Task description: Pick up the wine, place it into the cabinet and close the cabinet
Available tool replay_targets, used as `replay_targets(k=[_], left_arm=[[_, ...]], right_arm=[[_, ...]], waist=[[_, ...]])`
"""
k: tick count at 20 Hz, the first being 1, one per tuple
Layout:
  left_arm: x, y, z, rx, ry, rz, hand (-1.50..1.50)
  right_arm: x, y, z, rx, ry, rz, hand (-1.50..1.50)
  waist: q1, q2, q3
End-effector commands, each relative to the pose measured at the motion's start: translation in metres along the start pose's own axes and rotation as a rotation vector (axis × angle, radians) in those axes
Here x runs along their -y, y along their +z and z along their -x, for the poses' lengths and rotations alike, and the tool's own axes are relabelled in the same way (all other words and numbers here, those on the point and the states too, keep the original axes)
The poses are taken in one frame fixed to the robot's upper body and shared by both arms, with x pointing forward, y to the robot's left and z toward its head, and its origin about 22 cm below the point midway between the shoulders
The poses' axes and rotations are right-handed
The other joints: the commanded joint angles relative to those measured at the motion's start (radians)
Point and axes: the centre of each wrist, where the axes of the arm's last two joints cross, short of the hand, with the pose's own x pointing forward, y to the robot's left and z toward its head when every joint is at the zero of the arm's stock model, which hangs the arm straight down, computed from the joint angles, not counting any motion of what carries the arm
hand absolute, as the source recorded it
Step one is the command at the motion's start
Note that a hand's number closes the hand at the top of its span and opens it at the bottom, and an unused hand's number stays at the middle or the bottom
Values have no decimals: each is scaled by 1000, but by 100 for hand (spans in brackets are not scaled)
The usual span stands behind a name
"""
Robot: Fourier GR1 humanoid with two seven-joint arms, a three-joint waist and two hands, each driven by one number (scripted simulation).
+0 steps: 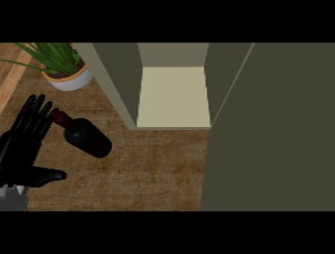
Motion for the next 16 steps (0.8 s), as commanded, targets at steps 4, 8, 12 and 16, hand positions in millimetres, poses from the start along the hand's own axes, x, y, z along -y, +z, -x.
replay_targets(k=[4,8,12,16], left_arm=[[2,-8,29,-18,-6,20,-150],[-1,-2,54,-24,-12,50,-150],[-12,-22,40,-25,8,39,-150],[-12,-12,67,-37,1,25,-150]], right_arm=[[8,19,-17,57,-27,-21,-150],[-2,26,-31,73,-37,-42,-150],[2,15,-22,62,-36,-19,-150],[-4,25,-30,55,-43,-18,-150]], waist=[[2,0,0],[-3,0,-1],[3,0,0],[1,0,0]])
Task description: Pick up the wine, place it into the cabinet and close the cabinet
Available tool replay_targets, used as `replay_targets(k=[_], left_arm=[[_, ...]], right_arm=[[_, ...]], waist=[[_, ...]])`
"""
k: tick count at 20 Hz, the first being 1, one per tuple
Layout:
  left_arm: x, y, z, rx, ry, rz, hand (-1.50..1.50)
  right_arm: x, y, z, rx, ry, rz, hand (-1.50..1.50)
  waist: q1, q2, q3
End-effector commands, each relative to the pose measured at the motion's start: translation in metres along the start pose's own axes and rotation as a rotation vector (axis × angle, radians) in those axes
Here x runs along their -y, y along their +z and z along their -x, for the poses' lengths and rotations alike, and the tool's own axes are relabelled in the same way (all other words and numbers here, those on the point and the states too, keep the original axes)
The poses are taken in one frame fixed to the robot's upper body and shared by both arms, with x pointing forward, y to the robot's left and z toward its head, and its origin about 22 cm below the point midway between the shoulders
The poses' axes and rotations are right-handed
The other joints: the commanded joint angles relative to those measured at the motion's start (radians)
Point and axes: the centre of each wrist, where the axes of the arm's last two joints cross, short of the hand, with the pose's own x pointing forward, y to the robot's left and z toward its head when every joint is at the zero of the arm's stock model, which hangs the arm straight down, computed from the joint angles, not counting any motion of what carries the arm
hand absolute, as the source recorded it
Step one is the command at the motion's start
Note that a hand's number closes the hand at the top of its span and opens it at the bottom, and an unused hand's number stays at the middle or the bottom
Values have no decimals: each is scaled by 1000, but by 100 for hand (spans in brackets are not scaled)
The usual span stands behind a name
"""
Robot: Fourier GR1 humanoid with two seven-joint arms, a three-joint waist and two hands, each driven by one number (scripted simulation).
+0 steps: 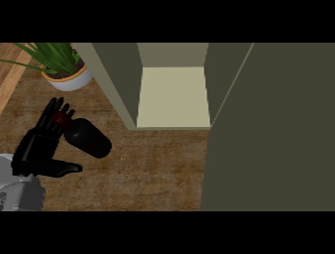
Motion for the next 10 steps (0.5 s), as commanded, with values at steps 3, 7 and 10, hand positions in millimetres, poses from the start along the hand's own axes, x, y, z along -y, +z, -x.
replay_targets(k=[3,7,10], left_arm=[[-4,0,21,-8,-7,17,-150],[8,-11,30,-7,3,6,-150],[2,-1,31,-8,3,16,-150]], right_arm=[[4,17,-18,61,-17,-40,-150],[3,25,-15,59,-30,-24,-150],[-4,23,-1,44,-47,-29,-150]], waist=[[3,1,0],[-1,1,1],[4,0,1]])
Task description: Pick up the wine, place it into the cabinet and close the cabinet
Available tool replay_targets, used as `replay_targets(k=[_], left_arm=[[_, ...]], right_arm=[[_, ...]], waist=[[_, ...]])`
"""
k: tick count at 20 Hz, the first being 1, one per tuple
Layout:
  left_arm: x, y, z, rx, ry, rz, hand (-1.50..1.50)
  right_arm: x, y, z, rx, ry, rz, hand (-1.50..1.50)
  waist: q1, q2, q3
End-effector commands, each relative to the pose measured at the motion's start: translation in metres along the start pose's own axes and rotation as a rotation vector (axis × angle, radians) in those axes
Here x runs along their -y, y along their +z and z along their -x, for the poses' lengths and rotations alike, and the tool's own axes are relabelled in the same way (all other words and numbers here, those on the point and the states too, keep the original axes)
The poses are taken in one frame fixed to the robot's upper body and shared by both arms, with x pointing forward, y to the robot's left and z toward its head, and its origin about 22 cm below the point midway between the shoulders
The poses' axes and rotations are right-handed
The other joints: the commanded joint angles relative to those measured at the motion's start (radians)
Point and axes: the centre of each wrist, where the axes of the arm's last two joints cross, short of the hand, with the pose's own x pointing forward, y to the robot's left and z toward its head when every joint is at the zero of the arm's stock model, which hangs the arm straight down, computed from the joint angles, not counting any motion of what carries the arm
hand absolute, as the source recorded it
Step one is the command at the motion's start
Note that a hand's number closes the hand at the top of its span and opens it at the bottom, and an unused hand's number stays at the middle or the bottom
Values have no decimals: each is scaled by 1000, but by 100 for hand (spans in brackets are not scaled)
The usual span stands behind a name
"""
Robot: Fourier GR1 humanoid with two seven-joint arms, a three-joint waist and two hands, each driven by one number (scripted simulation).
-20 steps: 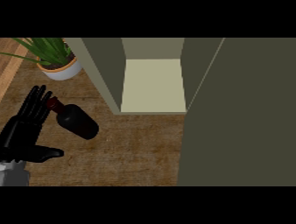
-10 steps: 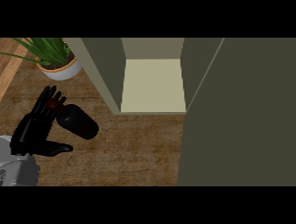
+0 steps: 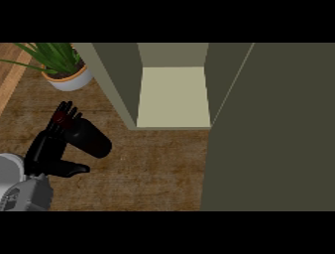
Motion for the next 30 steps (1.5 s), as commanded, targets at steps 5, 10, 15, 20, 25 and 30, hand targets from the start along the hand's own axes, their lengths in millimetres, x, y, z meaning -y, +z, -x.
replay_targets(k=[5,10,15,20,25,30], left_arm=[[-10,-12,21,-2,10,2,-150],[-7,-1,35,-43,33,4,-150],[-9,-1,42,-48,41,32,-150],[-2,-4,58,-17,62,8,-150],[6,-5,64,-7,118,28,150],[2,-14,57,-3,116,158,150]], right_arm=[[-14,13,-11,60,-49,-28,-150],[-1,31,-29,55,-24,-49,-150],[-3,23,-29,80,-47,-24,-150],[3,13,-15,78,-28,-36,-150],[1,22,-29,66,-34,-44,-150],[-5,12,-16,52,-39,-35,-150]], waist=[[-1,2,-1],[-2,0,0],[0,0,0],[-2,2,0],[-6,2,-1],[-3,2,-1]])
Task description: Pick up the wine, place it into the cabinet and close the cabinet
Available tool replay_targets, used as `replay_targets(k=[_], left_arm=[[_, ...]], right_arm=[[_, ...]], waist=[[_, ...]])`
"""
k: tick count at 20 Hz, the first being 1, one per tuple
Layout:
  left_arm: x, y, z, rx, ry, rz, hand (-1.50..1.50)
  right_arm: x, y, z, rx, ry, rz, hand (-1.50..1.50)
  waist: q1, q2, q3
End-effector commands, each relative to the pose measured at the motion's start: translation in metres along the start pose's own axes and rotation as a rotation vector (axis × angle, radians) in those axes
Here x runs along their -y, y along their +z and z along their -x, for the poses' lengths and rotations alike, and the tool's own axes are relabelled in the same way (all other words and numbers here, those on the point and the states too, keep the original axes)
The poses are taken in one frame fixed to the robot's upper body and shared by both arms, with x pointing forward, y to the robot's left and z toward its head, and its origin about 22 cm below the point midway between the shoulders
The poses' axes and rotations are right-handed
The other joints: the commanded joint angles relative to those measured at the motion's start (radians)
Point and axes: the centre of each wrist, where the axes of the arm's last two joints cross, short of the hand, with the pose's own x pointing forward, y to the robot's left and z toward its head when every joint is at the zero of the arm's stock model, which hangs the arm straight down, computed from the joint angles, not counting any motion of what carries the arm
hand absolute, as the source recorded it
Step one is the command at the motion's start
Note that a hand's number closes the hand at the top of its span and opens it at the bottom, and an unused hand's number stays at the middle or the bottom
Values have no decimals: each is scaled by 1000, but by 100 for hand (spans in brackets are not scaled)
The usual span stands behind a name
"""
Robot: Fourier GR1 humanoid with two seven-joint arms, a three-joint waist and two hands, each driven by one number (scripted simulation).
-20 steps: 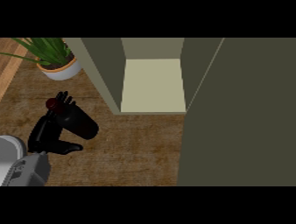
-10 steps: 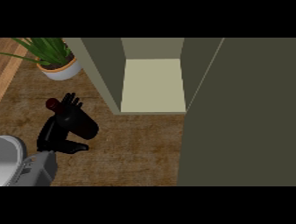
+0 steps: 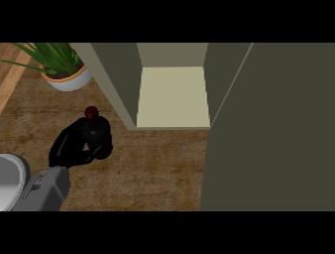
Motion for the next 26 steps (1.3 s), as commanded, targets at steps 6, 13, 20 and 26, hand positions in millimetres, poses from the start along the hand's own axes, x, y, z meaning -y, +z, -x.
replay_targets(k=[6,13,20,26], left_arm=[[17,-11,1,54,-200,142,150],[-28,70,-3,124,-239,-200,150],[1,61,-27,275,-312,-228,150],[46,55,-44,343,-186,-162,150]], right_arm=[[-7,16,-21,46,-33,-32,-150],[-5,20,-19,48,-49,9,-150],[-5,17,-12,46,-56,-19,-150],[-1,20,-14,28,-43,-16,-150]], waist=[[0,-1,-1],[17,-6,0],[13,-3,1],[12,-4,1]])
